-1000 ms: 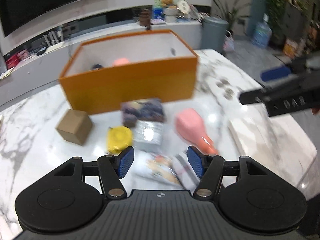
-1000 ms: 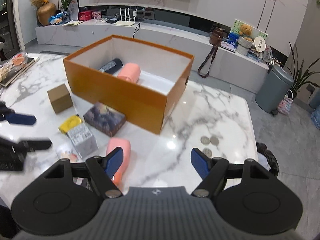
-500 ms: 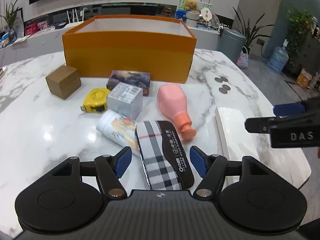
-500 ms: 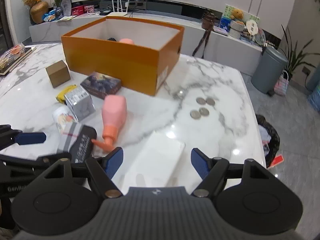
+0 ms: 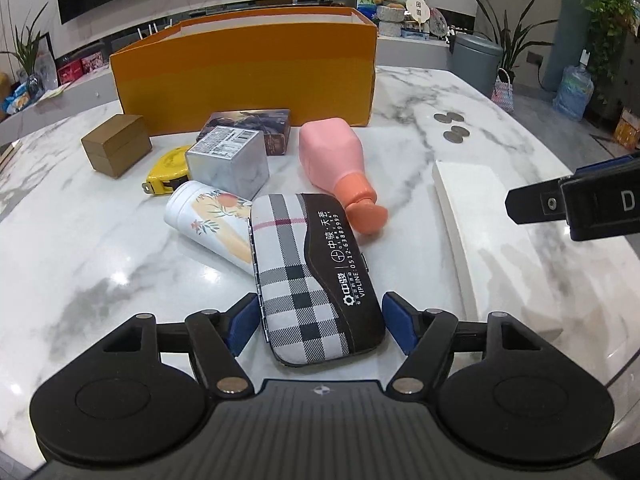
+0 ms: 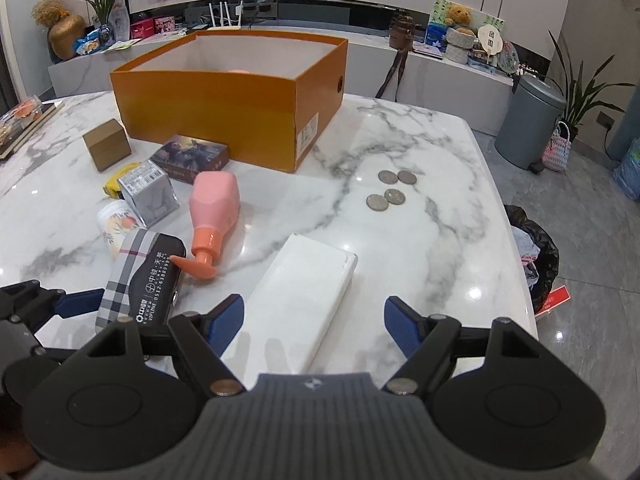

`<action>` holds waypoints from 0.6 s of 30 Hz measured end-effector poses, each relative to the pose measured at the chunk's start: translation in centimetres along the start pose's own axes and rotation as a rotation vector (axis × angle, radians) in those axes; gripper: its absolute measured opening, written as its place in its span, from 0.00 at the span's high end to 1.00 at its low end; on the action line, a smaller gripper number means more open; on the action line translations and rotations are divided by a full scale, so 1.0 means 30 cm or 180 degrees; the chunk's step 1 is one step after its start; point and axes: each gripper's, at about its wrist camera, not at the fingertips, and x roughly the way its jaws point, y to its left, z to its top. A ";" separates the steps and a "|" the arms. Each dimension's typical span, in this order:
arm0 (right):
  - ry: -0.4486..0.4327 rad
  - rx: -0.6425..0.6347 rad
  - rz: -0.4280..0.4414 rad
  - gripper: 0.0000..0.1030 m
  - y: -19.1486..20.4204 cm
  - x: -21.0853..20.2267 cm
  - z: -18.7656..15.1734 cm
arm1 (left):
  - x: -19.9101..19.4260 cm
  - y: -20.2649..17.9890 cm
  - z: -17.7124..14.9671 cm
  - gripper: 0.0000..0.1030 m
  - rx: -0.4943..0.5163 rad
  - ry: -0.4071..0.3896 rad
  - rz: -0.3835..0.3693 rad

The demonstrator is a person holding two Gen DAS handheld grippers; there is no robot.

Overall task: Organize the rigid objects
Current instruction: 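Grasp the plaid glasses case with the left tool while the right tool grasps the white flat box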

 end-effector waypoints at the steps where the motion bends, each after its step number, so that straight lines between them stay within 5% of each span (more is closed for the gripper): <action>1: 0.0021 0.0016 -0.0002 0.26 -0.002 0.009 -0.004 | 0.003 -0.002 -0.002 0.21 0.0008 -0.0008 0.0009; 8: 0.0180 0.0229 0.0098 0.26 -0.003 0.058 -0.044 | -0.014 0.025 -0.017 0.27 0.0057 0.0055 -0.0192; 18: 0.0218 0.0100 0.0180 0.24 0.071 0.094 -0.076 | -0.101 0.108 -0.111 0.29 0.0112 0.0001 -0.0103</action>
